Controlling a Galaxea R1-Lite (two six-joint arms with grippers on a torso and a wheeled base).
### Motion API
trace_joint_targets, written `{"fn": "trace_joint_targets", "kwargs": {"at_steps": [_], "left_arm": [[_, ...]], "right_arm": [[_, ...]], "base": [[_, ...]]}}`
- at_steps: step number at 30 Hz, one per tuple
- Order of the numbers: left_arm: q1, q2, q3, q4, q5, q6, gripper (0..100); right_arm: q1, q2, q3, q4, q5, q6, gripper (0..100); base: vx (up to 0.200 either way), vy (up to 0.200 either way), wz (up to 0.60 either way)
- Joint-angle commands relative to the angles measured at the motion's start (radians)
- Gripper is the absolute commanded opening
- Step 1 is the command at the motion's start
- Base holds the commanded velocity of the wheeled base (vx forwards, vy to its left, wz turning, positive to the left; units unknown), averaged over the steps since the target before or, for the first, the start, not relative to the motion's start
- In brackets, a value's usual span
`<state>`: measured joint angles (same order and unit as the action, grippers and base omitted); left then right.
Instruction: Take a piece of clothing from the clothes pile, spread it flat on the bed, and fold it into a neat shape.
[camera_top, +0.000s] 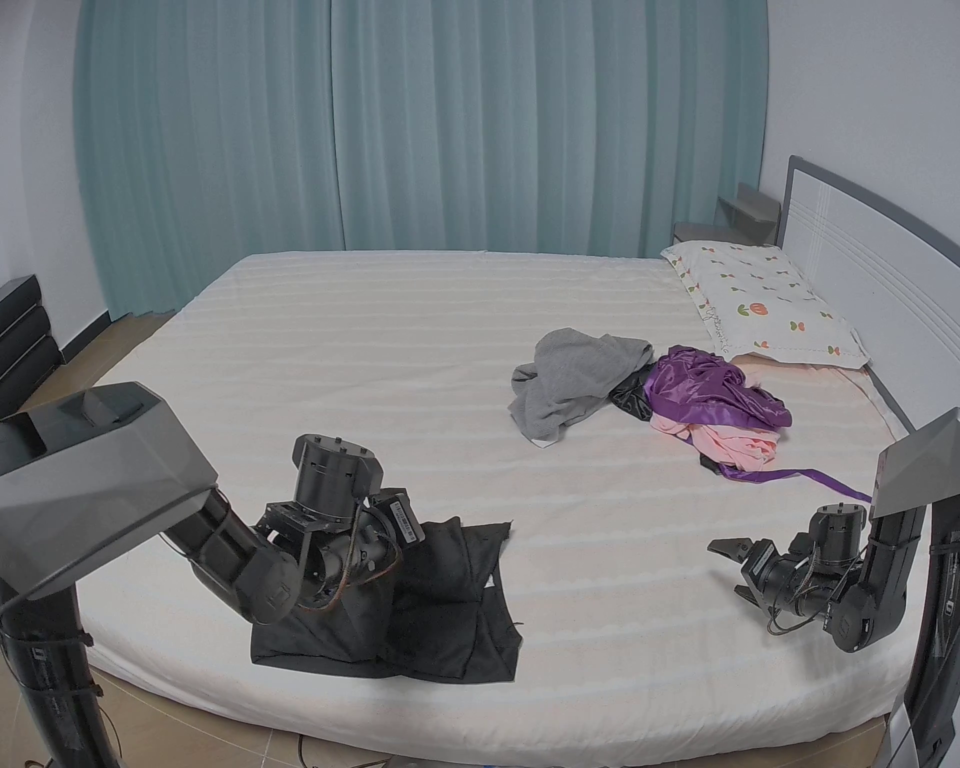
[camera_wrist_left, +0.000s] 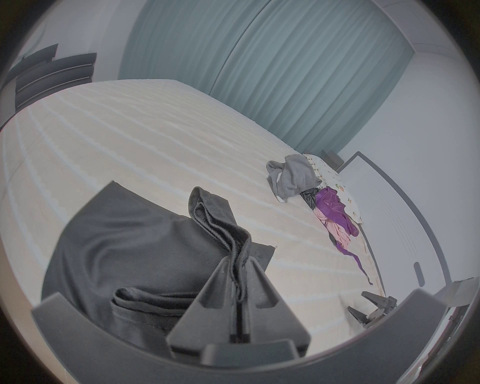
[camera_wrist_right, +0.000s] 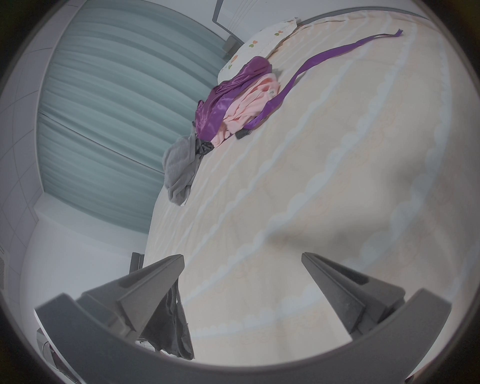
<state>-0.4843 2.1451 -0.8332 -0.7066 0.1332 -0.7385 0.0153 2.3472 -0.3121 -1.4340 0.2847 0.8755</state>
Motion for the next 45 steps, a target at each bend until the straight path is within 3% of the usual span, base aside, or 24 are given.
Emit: {"fn": "trace_joint_targets", "kwargs": {"at_steps": [1,11,12,23,26,31,36,38,41,45], "left_arm": [[-0.022,0.075,-0.041,0.004,0.023,-0.001,0],[-0.082,0.108,-0.08,0.006,0.029,-0.05,0],[-0.088,0.113,-0.084,0.012,0.031,-0.05,100],[-0.089,0.096,-0.063,0.039,0.063,-0.071,100],[-0.076,0.038,0.0,0.033,0.069,-0.091,100],[-0.028,-0.019,0.128,-0.027,0.04,-0.145,100],[0.041,-0.014,0.287,-0.195,-0.026,-0.239,100],[0.042,-0.013,0.29,-0.198,-0.027,-0.24,100],[0.085,-0.008,0.379,-0.297,-0.101,-0.291,100],[0.115,-0.01,0.391,-0.329,-0.11,-0.294,100]], "right_arm": [[0.0,0.006,0.002,-0.003,-0.001,0.0,100],[0.0,0.007,0.004,-0.003,-0.001,-0.006,100],[0.0,0.007,0.004,-0.003,-0.001,-0.006,100],[0.0,0.007,0.004,-0.003,-0.001,-0.006,100],[0.0,0.007,0.005,-0.003,-0.001,-0.006,100],[0.0,0.007,0.005,-0.003,-0.001,-0.007,100],[0.002,0.007,0.005,-0.003,-0.001,-0.007,100],[0.0,0.007,0.005,-0.003,-0.001,-0.007,100],[0.0,0.007,0.007,-0.003,-0.001,-0.007,100],[0.0,0.007,0.005,-0.003,-0.001,-0.007,100]], "base": [[0.0,0.0,0.0],[0.0,0.0,0.0],[0.0,0.0,0.0],[0.0,0.0,0.0],[0.0,0.0,0.0],[0.0,0.0,0.0],[-0.04,0.0,0.0],[-0.2,0.0,0.0],[-0.2,0.0,0.0],[-0.15,0.0,0.0]]}}
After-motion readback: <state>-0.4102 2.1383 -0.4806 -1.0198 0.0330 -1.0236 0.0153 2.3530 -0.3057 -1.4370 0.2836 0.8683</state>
